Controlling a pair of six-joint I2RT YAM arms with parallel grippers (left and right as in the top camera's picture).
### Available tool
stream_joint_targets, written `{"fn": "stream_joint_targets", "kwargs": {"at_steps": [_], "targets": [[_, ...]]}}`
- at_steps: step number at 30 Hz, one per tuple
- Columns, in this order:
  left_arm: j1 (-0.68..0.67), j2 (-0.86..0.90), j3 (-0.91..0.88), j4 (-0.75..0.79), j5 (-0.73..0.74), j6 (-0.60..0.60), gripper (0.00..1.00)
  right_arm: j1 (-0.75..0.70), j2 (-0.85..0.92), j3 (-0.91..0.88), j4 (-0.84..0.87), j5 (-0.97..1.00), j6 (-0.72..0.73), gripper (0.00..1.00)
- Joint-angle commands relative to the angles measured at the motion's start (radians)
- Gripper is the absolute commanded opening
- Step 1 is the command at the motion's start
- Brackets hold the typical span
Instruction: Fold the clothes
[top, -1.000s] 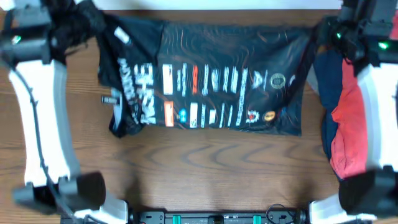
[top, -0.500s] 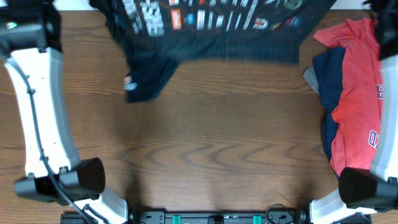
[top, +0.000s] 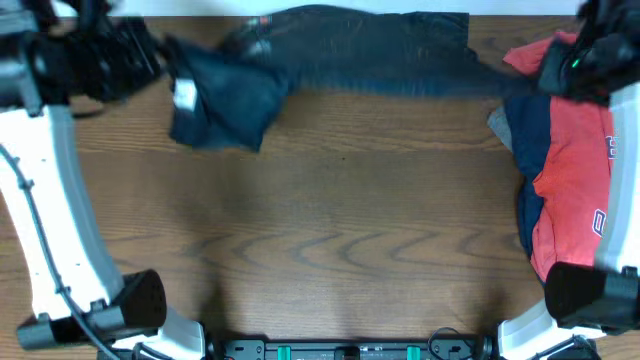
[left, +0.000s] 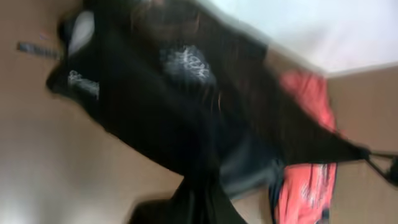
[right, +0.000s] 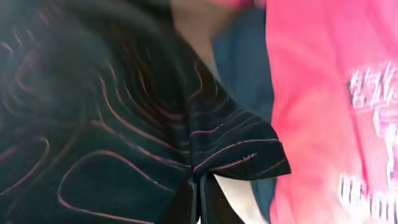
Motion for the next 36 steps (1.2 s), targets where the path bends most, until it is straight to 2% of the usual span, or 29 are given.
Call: {"fn": "stream_joint_targets", "kwargs": {"at_steps": [1,5,11,15,19,25,30,36], "targets": [[-0.021,0.011,-0.085,-0.094,-0.026,0.142,0.06,-0.014,0.001,-0.087,-0.032,0.043,-0.023,0.01],[-0.034,0.011,-0.228,-0.206,-0.111,0.198,0.06,-0.014,0.0,-0.205,-0.08,0.041,-0.022,0.01],[-0.036,-0.017,-0.536,-0.212,-0.22,0.197,0.06,-0.013,-0.001,-0.389,-0.128,0.042,-0.023,0.01],[-0.035,-0.056,-0.741,-0.163,-0.233,0.196,0.06,-0.013,-0.006,-0.519,-0.126,0.037,-0.022,0.01],[-0.024,-0.144,-0.919,-0.111,-0.317,0.132,0.06,-0.013,-0.037,-0.662,-0.095,0.026,-0.021,0.01],[0.009,-0.315,-1.051,-0.05,-0.327,0.082,0.06,-0.014,-0.116,-0.795,-0.005,0.026,-0.002,0.01],[0.01,-0.355,-1.052,0.16,-0.321,0.029,0.06,-0.014,-0.124,-0.795,0.182,0.008,0.004,0.01],[0.01,-0.278,-1.053,0.5,-0.307,-0.063,0.06,-0.013,-0.12,-0.795,0.466,-0.054,0.004,0.01]]}}
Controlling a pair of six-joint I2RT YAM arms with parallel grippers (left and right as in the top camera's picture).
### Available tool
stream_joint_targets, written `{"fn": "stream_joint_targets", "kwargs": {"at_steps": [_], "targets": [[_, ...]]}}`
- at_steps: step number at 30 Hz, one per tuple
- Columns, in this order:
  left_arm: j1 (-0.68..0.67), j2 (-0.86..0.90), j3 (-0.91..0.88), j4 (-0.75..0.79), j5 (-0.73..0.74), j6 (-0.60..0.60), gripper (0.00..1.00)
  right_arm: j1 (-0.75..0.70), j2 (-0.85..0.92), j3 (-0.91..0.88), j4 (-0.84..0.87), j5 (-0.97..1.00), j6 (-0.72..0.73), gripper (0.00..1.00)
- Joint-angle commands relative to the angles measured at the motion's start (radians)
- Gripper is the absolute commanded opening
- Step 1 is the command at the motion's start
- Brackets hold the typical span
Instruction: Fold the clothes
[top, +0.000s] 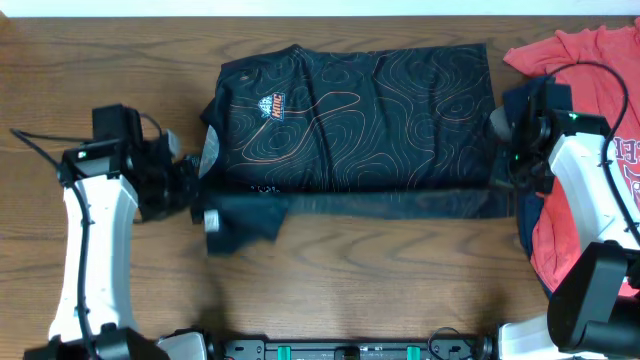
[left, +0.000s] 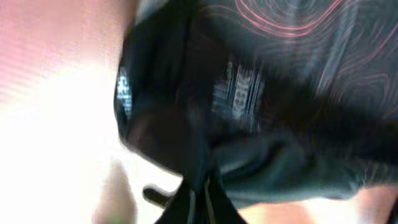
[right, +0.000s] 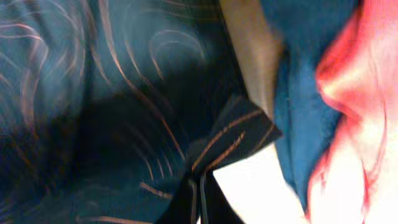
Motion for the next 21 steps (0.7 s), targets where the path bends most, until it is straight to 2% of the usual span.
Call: {"fn": "stream_joint_targets", "kwargs": {"at_steps": [1,7,9,10,12,13,14,16,21], "targets": [[0.004,0.06,0.0,0.106,0.003,-0.067,0.06,-0.007,-0.005,0.001,0.089,-0.027,0.005,0.01],[-0.012,0.209,0.0,0.325,0.064,-0.09,0.07,0.001,0.036,0.001,0.238,-0.068,0.004,0.04],[-0.018,0.251,0.0,0.39,0.064,-0.092,0.07,0.012,0.053,0.001,0.285,-0.079,0.005,0.12],[-0.018,0.264,0.0,0.416,0.066,-0.096,0.11,0.018,0.061,0.0,0.304,-0.079,0.005,0.22],[-0.018,0.284,0.0,0.462,0.067,-0.107,0.4,0.033,0.079,0.0,0.339,-0.079,0.004,0.51],[-0.018,0.285,0.0,0.472,0.066,-0.106,0.63,0.039,0.085,0.001,0.345,-0.079,0.0,0.57],[-0.018,0.284,0.0,0.473,0.066,-0.106,0.75,0.04,0.088,0.0,0.342,-0.078,-0.008,0.59],[-0.017,0.277,0.0,0.448,0.066,-0.106,0.82,0.04,0.089,0.0,0.315,-0.072,-0.018,0.61],[-0.017,0.272,0.0,0.283,0.012,-0.106,0.83,0.037,0.089,-0.01,0.187,0.007,-0.018,0.63]]}}
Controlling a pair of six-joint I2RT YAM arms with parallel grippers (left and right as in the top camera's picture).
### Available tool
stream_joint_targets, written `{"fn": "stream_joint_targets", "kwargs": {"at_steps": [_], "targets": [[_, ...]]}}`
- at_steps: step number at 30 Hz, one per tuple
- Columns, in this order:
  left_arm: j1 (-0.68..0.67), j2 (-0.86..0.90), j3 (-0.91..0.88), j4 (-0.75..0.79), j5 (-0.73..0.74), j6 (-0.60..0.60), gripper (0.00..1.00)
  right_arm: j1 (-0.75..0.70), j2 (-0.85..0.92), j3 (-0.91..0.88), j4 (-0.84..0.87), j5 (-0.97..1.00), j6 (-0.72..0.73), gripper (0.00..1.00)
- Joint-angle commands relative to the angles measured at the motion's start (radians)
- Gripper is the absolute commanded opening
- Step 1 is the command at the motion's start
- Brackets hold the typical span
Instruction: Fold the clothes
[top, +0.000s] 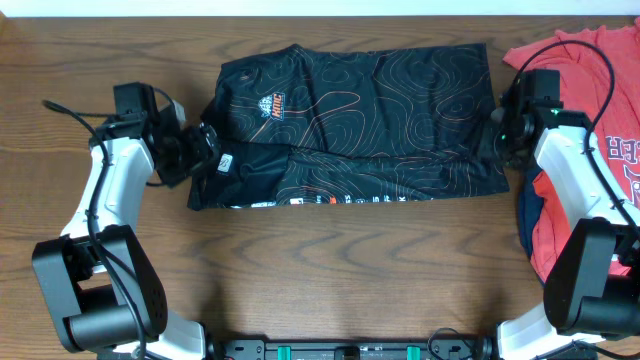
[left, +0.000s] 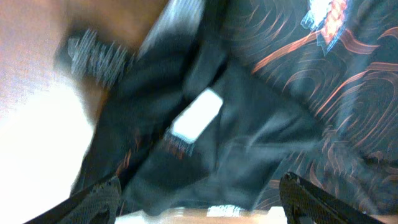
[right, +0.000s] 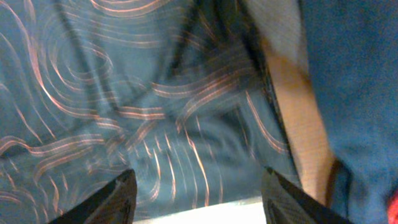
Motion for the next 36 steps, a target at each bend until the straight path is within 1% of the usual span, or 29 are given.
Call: {"fn": "stream_joint_targets", "kwargs": {"at_steps": [1,4,5,10,15,18,19,20,22,23,25,26,27,28,29,30,33,36], "targets": [[-0.003,-0.01,0.002,-0.08,-0.075,-0.003,0.83,-0.002,0.007,-0.019,-0.047,0.077,-0.013,0.63],[-0.003,-0.002,-0.008,-0.101,-0.18,-0.003,0.83,-0.002,0.007,-0.081,-0.034,0.119,-0.013,0.62],[-0.003,0.0,-0.013,-0.1,-0.193,-0.003,0.83,-0.002,0.007,-0.101,-0.018,0.121,-0.013,0.61],[-0.003,0.005,-0.076,-0.045,-0.2,-0.003,0.83,-0.002,0.007,-0.236,0.132,0.121,-0.009,0.59],[-0.003,0.005,-0.144,0.043,-0.2,-0.003,0.82,-0.002,0.007,-0.316,0.26,0.121,-0.009,0.56],[-0.003,0.005,-0.177,0.09,-0.199,-0.003,0.78,-0.002,0.007,-0.339,0.294,0.121,-0.009,0.52],[-0.003,0.005,-0.186,0.103,-0.2,-0.003,0.74,-0.002,0.007,-0.341,0.295,0.121,-0.009,0.48],[-0.003,0.005,-0.195,0.116,-0.2,-0.003,0.64,-0.002,0.007,-0.343,0.295,0.121,-0.009,0.44],[-0.003,0.005,-0.214,0.141,-0.2,-0.003,0.48,-0.002,0.007,-0.344,0.293,0.121,-0.009,0.31],[-0.003,0.005,-0.225,0.152,-0.2,-0.003,0.45,-0.002,0.007,-0.344,0.29,0.121,-0.009,0.25],[-0.003,0.005,-0.241,0.163,-0.2,-0.003,0.45,-0.002,0.007,-0.344,0.279,0.121,-0.009,0.16],[-0.003,0.005,-0.247,0.164,-0.2,-0.003,0.42,-0.002,0.007,-0.344,0.272,0.121,-0.009,0.1],[-0.003,0.005,-0.251,0.163,-0.2,-0.003,0.34,-0.002,0.007,-0.344,0.264,0.121,-0.009,0.05],[-0.003,0.005,-0.254,0.161,-0.2,-0.003,0.23,-0.002,0.007,-0.344,0.254,0.121,-0.008,0.01],[-0.002,0.005,-0.254,0.151,-0.2,-0.003,0.1,-0.002,0.007,-0.344,0.241,0.121,-0.005,0.01],[0.0,0.005,-0.254,0.141,-0.204,-0.003,0.06,-0.002,0.007,-0.344,0.227,0.121,-0.002,0.01],[0.014,0.005,-0.254,0.098,-0.206,-0.003,0.06,-0.002,0.007,-0.344,0.169,0.123,-0.002,0.01],[0.048,0.0,-0.252,0.013,-0.232,-0.006,0.06,-0.002,0.007,-0.344,0.093,0.143,0.011,0.01]]}}
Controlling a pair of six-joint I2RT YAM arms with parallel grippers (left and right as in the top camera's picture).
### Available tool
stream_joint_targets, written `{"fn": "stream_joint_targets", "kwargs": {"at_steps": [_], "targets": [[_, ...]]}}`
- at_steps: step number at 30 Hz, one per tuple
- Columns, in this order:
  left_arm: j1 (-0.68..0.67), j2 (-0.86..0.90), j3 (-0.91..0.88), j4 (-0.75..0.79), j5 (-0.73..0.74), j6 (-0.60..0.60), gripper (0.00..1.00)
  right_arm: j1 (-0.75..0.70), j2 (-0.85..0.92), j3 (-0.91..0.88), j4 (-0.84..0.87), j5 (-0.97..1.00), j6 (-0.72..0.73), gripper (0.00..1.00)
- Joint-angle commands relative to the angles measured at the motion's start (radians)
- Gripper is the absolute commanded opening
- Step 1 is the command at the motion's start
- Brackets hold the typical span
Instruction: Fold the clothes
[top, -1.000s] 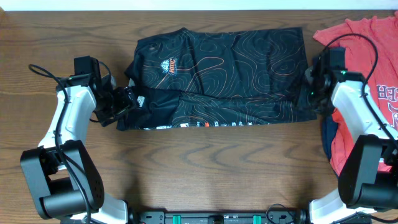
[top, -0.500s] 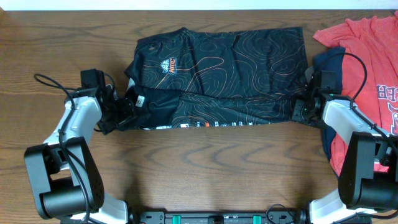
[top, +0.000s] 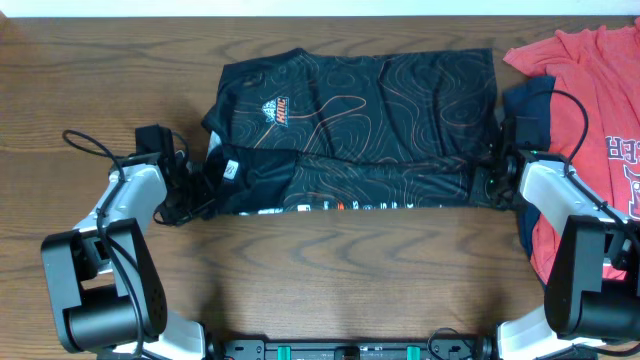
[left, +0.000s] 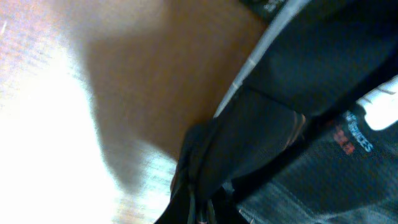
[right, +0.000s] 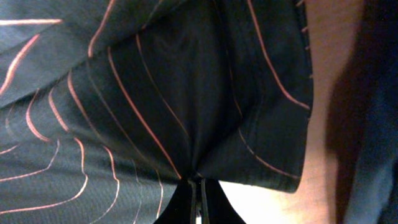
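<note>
A black shirt (top: 350, 110) with orange contour lines lies flat across the far middle of the table, its front part doubled up over itself. My left gripper (top: 190, 190) is at the shirt's front left corner, shut on a bunch of dark fabric (left: 249, 137). My right gripper (top: 491, 183) is at the front right corner, shut on the shirt's hem (right: 249, 124). A white label (top: 228, 170) shows near the left corner.
A red shirt (top: 590, 100) lies at the right edge over a navy garment (top: 525, 100), close behind my right arm. A black cable (top: 85, 140) loops off the left arm. Bare wooden table (top: 340, 270) lies in front of the shirt.
Both grippers were open beside the shirt's side edges. Now each sits nearer the front, at a corner of the folded edge, and is shut on fabric.
First the shirt hung stretched between both shut grippers at the table's far edge. Then it lay flat with a strip still held toward the front. Then the strip lay folded over the shirt and both grippers were open. Now they are shut on the fold's corners.
</note>
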Motion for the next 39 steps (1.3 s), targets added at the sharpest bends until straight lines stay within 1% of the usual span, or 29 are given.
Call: {"fn": "stream_joint_targets", "kwargs": {"at_steps": [1,4,7,10,13,14,15,16,17,18,19,20,21,24,27,30,34,39], "targets": [[0.049,-0.005,-0.001,-0.092,-0.063,-0.019,0.06,-0.002,0.024,-0.035,-0.085,0.051,0.027,0.01],[0.109,-0.032,0.0,-0.191,-0.142,-0.054,0.06,-0.002,0.024,-0.035,-0.168,0.068,0.048,0.01],[0.166,-0.073,0.0,-0.239,-0.142,-0.054,0.06,-0.002,0.024,-0.035,-0.246,0.067,0.056,0.01],[0.193,-0.128,0.0,-0.245,-0.12,-0.055,0.06,-0.002,0.015,-0.034,-0.312,0.048,0.068,0.01],[0.195,-0.197,0.008,-0.238,-0.108,-0.054,0.06,0.0,-0.02,-0.026,-0.342,0.027,0.066,0.01],[0.194,-0.216,0.014,-0.234,-0.108,-0.054,0.09,0.0,-0.036,-0.019,-0.352,0.026,0.066,0.01],[0.195,-0.239,0.023,-0.23,-0.107,-0.054,0.33,0.0,-0.06,-0.005,-0.362,0.027,0.064,0.02],[0.195,-0.26,0.033,-0.226,-0.107,-0.054,0.61,0.0,-0.08,0.007,-0.367,0.027,0.063,0.08],[0.195,-0.276,0.042,-0.223,-0.108,-0.054,0.93,0.0,-0.1,0.021,-0.368,0.027,0.062,0.18],[0.195,-0.293,0.054,-0.223,-0.107,-0.054,1.0,0.0,-0.122,0.038,-0.366,0.027,0.063,0.34],[0.195,-0.305,0.065,-0.223,-0.104,-0.054,0.98,0.0,-0.141,0.053,-0.362,0.027,0.063,0.57],[0.194,-0.318,0.076,-0.223,-0.096,-0.054,0.98,0.0,-0.16,0.07,-0.356,0.027,0.063,0.67],[0.195,-0.327,0.086,-0.222,-0.086,-0.054,0.98,0.0,-0.177,0.086,-0.349,0.027,0.062,0.7],[0.192,-0.336,0.111,-0.164,-0.011,-0.053,0.98,0.0,-0.21,0.129,-0.319,0.022,0.049,0.69],[0.166,-0.33,0.114,-0.039,0.058,-0.05,0.98,0.0,-0.225,0.167,-0.282,-0.024,0.01,0.67],[0.109,-0.293,0.129,0.081,0.081,-0.042,0.98,0.0,-0.225,0.197,-0.267,-0.093,-0.023,0.67],[0.027,-0.171,0.212,0.151,0.105,0.046,0.98,0.0,-0.225,0.203,-0.255,-0.135,-0.043,0.7],[-0.034,0.065,0.413,0.172,0.106,0.107,0.98,0.0,-0.225,0.203,-0.259,-0.135,-0.044,0.72]]}}
